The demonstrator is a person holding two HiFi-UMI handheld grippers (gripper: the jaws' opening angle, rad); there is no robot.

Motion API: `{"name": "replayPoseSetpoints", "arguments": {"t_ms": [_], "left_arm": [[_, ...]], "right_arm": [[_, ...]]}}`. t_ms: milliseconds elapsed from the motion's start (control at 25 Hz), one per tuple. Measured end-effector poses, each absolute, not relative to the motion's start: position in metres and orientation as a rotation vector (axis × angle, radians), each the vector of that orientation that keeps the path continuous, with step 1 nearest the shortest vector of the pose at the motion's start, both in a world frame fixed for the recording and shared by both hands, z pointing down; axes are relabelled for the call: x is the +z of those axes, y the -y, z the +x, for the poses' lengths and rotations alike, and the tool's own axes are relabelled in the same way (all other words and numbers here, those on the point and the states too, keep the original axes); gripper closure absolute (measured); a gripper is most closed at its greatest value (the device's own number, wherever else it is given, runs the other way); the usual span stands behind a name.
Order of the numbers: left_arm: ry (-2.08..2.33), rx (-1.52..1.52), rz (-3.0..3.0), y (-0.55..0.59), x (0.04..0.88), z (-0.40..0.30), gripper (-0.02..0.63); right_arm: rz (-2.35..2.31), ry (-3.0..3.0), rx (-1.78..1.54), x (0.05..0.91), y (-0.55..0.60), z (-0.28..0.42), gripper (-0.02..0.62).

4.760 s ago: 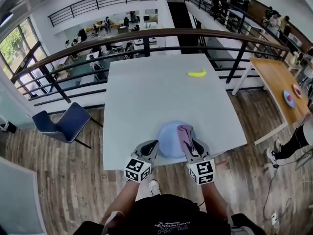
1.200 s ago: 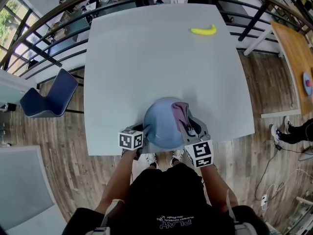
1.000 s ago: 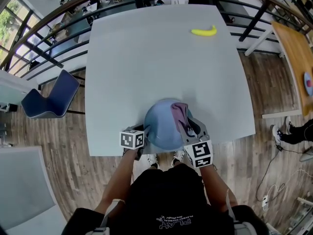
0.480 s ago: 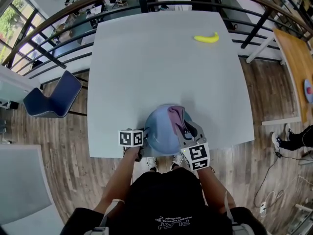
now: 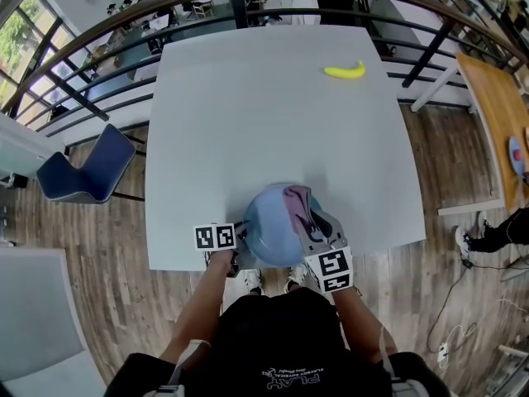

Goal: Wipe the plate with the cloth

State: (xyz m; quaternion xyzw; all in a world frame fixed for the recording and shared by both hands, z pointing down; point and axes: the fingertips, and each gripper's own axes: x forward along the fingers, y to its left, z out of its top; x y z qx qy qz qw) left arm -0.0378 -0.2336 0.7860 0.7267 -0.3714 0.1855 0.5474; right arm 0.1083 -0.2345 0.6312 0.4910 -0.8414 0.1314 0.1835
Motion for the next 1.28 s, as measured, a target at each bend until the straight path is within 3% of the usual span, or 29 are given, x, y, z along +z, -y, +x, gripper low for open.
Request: {"name": "replayPoseSetpoints", "arguments": {"t_ms": [640, 1280], "left_arm": [[0.884, 0.339, 1.788, 0.243, 0.752, -0.023, 0.578], [1.039, 0.212, 2.059, 0.305, 0.634, -0.031, 0.578]], "right_arm": [[1.346, 2.358, 0.346, 0.626, 0.229, 0.110, 0.491], [1.364, 2.416, 0.187, 0.567, 0.229, 0.085, 0.491]]}}
